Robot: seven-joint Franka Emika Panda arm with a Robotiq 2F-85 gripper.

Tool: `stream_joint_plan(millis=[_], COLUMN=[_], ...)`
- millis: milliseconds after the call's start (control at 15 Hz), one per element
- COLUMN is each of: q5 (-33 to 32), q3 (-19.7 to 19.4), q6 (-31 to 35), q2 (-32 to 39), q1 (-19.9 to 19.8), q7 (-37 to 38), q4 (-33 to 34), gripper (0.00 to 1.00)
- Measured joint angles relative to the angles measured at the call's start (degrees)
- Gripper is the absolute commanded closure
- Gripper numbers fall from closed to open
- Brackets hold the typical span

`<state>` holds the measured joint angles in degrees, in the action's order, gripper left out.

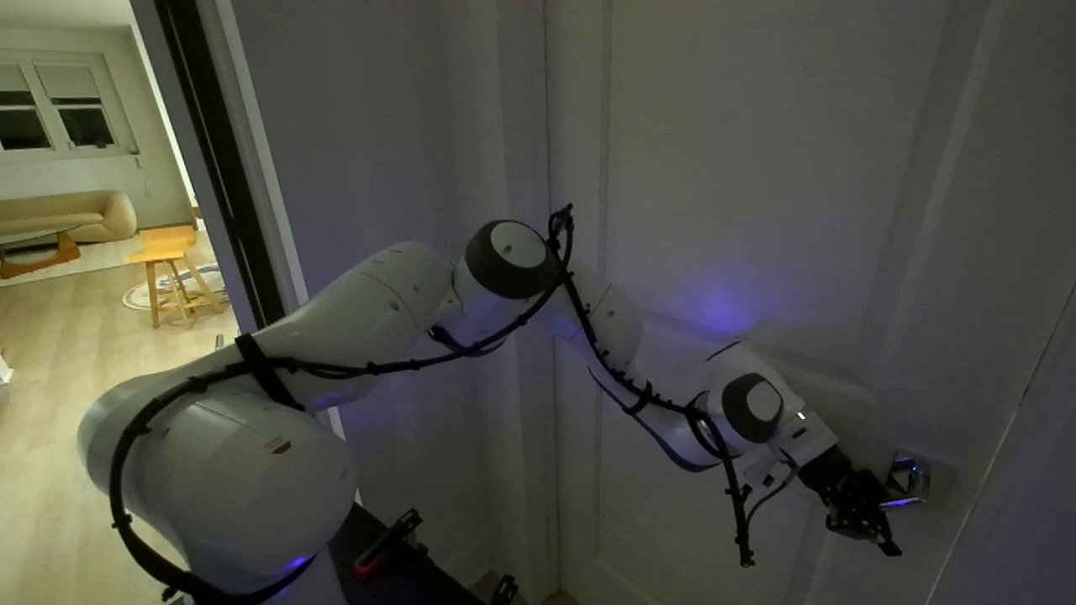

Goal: Open the door

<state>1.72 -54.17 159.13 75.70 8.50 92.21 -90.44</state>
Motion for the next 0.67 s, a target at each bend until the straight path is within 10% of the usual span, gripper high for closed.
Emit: stream_joint_plan(millis=[667], q5=[0.0], q3=[2.9], q6=[-0.4], q2=[0.0], q1=[-4.7], q7=[-2.9], q4=[7.2], gripper=[0.99])
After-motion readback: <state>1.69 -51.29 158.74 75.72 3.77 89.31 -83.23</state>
